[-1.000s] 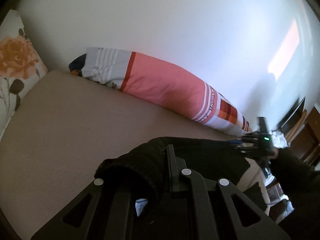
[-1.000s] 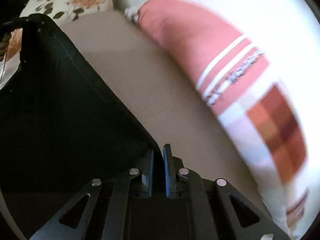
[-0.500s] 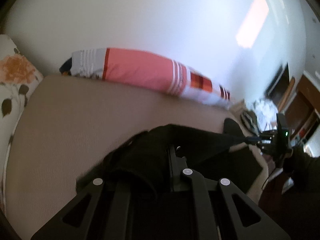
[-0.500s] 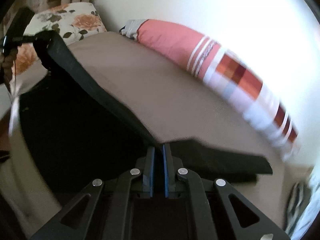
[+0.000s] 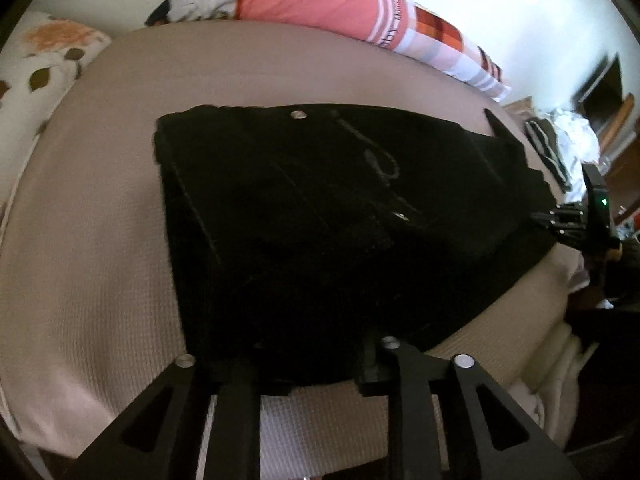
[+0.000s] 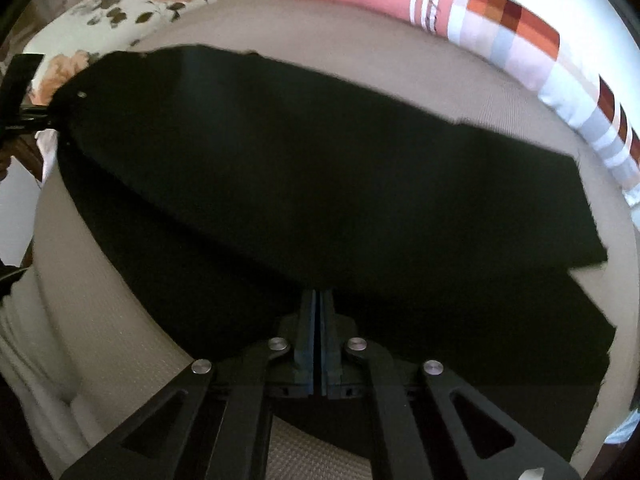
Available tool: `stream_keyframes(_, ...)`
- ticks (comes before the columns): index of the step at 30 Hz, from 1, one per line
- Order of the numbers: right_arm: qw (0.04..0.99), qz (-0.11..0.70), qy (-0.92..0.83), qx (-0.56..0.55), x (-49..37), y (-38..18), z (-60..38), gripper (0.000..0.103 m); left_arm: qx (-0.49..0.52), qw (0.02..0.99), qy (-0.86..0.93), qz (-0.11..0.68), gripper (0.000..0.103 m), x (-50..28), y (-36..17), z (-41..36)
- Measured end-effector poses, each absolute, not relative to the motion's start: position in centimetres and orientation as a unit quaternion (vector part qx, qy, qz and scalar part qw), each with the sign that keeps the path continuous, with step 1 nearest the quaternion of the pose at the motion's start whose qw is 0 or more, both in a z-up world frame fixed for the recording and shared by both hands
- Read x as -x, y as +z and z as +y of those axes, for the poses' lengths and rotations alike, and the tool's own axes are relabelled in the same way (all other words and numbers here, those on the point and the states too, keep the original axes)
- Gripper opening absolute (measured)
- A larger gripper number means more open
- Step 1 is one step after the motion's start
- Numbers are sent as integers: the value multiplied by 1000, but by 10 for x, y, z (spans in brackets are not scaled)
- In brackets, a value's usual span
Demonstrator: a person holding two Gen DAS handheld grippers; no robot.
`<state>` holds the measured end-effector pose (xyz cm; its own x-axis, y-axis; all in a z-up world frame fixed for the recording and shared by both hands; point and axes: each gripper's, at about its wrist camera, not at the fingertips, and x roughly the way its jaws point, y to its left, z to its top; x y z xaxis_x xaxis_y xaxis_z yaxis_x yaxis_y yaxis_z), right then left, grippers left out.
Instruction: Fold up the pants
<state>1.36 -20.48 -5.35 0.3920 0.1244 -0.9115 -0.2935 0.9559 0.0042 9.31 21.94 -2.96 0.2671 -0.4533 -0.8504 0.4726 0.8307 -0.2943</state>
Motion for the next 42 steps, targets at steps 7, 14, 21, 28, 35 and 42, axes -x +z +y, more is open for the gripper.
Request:
stream_keyframes(7, 845, 512, 139, 66, -2, -38, -213, 5, -66, 808, -206, 548, 69, -70, -15, 221)
stream_keyframes(14, 860, 478, 137, 117, 19, -26, -215, 20, 104, 800, -212, 551, 69, -50, 9, 242)
stream_keyframes(21, 855, 446, 145, 221, 21, -37, -190, 20, 209, 783, -149, 567, 70, -42, 7, 250)
stream_keyframes(28, 848, 447, 167, 231, 12, -44, -185, 21, 279, 763, -115, 571, 70, -24, -1, 248)
stream_keyframes(35, 855, 453, 170, 186, 8, -42, -200, 21, 330, 743, -128, 568, 70, -23, -17, 231)
stream_keyframes(42, 849, 440, 177, 232, 16, -57, -190, 21, 362, 750, -122, 540, 69, -32, -25, 229)
